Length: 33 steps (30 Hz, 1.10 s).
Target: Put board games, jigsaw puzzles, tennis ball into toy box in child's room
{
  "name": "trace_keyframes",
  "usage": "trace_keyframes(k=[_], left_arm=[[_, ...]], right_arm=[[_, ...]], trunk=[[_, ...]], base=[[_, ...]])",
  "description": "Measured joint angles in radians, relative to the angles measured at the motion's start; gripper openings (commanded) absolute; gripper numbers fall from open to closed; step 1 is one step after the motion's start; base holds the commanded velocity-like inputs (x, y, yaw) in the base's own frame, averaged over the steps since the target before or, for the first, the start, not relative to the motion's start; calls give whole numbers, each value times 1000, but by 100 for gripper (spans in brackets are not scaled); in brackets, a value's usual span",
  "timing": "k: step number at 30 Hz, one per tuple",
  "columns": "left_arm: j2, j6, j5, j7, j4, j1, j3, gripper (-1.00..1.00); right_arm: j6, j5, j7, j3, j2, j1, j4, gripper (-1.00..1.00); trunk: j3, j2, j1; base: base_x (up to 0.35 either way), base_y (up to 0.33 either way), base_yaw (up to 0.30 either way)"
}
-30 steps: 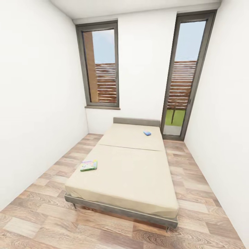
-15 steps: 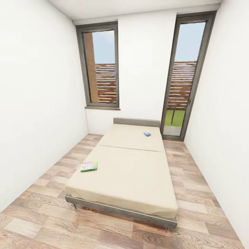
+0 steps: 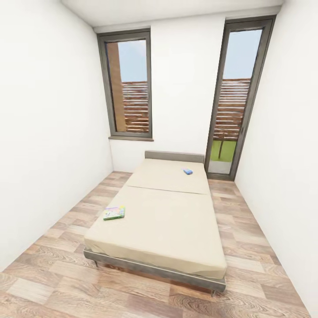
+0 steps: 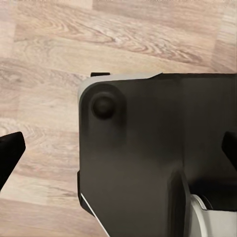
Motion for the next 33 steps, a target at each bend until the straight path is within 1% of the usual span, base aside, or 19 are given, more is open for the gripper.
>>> trace_keyframes(k=[14,20,23,31,33], left_arm=[[0,-29,0,5,-3,-1,1,100],[-1,-30,0,6,-29,-1,1,100],[-1,-31,0,7,-41,-2,1,100],[-2,-31,0,8,-118,-4,1,100],[-2,-32,0,8,-134,-5,1,100]], right_arm=[[-1,0,0,-1,0,0,-1,100],[-2,0,0,-2,-1,0,-11,100],[-1,0,0,-3,-1,0,-31,100],[11,0,-3,-6,-1,-1,-116,100],[14,0,-10,-7,-3,-6,-146,100]], trunk=[[44,98,-54],[63,140,-77],[72,161,-88],[96,216,-119],[96,217,-119]], base=[[0,0,0],[0,0,0],[0,0,0],[0,0,0],[0,0,0]])
